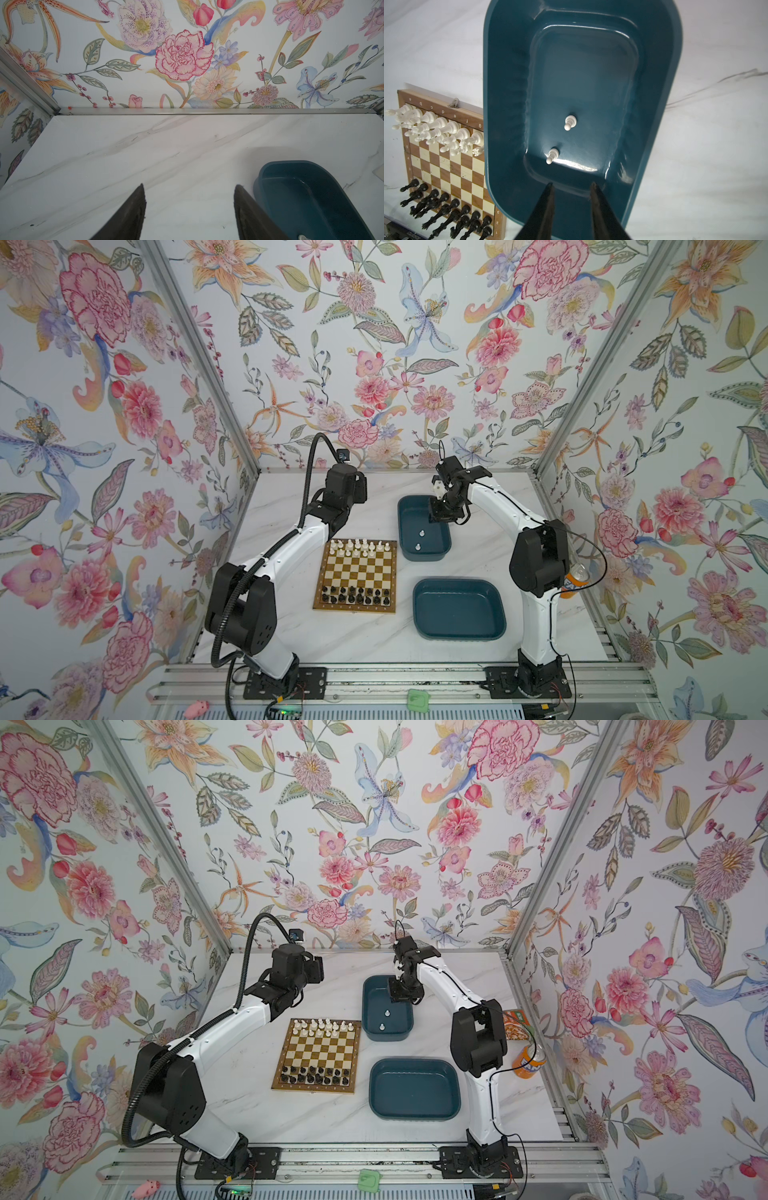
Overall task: Set up the chess pieces on the board
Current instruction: 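Raise the left gripper off the board while the right gripper moves over the farther tub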
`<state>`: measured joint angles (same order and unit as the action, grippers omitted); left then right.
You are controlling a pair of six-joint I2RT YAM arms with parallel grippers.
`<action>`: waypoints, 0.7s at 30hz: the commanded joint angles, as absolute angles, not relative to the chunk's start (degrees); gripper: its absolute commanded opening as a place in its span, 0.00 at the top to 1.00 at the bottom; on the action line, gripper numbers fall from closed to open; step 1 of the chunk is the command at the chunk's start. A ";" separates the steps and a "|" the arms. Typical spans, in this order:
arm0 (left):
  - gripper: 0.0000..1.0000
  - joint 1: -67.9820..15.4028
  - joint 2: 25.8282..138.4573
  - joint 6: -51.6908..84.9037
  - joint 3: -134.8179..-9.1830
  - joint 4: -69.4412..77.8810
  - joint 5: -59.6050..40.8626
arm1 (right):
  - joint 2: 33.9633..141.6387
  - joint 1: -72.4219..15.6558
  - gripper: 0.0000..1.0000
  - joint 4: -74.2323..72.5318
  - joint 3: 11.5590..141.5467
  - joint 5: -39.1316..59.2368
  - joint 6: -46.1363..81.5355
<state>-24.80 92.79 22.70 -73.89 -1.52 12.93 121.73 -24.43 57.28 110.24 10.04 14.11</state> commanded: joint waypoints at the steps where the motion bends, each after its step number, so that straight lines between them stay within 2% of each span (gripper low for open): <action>1: 0.32 -24.59 93.73 21.00 -73.65 2.00 14.34 | 124.39 -25.29 0.69 58.36 112.65 10.53 14.21; 21: 0.32 -23.82 95.10 19.42 -72.69 3.82 11.17 | 131.56 -28.48 0.71 58.79 116.07 4.80 15.56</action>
